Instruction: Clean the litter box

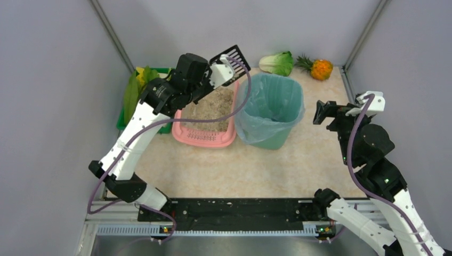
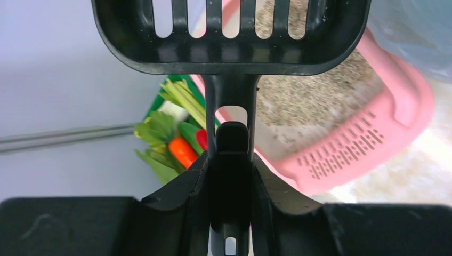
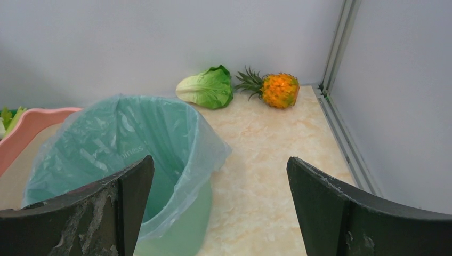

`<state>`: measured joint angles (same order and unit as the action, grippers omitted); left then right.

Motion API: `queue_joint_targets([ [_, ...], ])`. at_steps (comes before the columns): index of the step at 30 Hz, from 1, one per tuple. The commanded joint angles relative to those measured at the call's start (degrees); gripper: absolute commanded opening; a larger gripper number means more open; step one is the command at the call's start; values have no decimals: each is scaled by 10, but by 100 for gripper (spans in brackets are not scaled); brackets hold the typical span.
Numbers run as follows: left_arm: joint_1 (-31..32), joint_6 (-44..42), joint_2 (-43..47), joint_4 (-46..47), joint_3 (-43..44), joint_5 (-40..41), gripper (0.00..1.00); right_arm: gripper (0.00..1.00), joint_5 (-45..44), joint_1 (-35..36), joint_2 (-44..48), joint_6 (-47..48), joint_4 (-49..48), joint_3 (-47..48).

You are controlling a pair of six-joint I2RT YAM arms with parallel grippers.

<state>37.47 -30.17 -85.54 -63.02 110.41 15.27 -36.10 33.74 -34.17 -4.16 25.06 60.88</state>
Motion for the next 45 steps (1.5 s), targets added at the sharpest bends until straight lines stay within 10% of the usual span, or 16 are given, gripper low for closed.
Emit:
queue_joint_targets([
  [1, 40, -104, -45, 36, 43, 109, 0, 95, -16, 4, 16, -3, -1, 14],
  [11, 122, -353, -94, 278, -49, 325, 0, 95, -49, 4, 44, 10, 12, 5],
  [20, 178, -698, -84, 750, -257, 358, 0, 95, -73, 4, 68, 29, 11, -9],
  [45, 214, -713, -36, 729, -326, 344, 0, 96, -74, 4, 101, 30, 5, -29],
])
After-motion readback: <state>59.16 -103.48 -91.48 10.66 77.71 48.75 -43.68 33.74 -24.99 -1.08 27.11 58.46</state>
